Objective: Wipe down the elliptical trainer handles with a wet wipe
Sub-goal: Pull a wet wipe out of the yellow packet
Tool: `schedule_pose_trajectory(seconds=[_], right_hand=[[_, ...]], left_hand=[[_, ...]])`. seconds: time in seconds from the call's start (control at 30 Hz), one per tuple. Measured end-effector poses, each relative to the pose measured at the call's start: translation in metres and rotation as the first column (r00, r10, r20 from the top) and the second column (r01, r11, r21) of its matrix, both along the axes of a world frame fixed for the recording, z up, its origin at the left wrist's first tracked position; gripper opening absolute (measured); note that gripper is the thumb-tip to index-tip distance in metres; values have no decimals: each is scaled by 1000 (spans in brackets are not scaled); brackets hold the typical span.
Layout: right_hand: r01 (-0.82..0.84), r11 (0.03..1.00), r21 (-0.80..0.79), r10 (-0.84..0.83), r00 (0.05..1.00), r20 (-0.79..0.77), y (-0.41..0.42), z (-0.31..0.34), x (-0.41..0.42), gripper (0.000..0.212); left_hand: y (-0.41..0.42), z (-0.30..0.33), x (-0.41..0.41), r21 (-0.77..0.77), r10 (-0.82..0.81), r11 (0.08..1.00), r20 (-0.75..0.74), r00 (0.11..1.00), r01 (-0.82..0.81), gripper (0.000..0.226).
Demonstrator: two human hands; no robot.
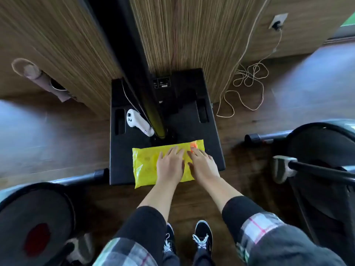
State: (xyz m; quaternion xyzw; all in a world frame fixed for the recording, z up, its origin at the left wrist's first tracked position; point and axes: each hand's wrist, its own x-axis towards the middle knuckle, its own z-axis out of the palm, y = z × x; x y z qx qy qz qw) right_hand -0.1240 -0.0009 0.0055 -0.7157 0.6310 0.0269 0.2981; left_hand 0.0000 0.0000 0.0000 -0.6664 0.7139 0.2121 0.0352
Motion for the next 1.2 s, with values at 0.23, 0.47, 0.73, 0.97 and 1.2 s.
schedule_pose_trajectory(seconds=[0.23,0.47,0.73,0.97,1.2], right_hand=[[24,999,-41,-21,998,60,2,-31,-4,44],[42,996,-85,-35,996,88,4,-35,-7,47],[79,993,-91,-69,992,110,5,-35,-6,51],[130,987,-90,-121,988,98,4,-33,-4,47],[127,986,-110,-117,989,89,5,-33,0,48]], left_hand=[[11,-40,6,-154,-40,987,39,998,45,41],[14,-44,-1,-324,7,946,-13,1000,-11,43],[17,-45,-1,-352,26,934,-96,995,-59,23],[21,-46,15,-359,248,877,-231,941,-320,6],[26,-23,76,-56,587,768,-334,737,-638,24]])
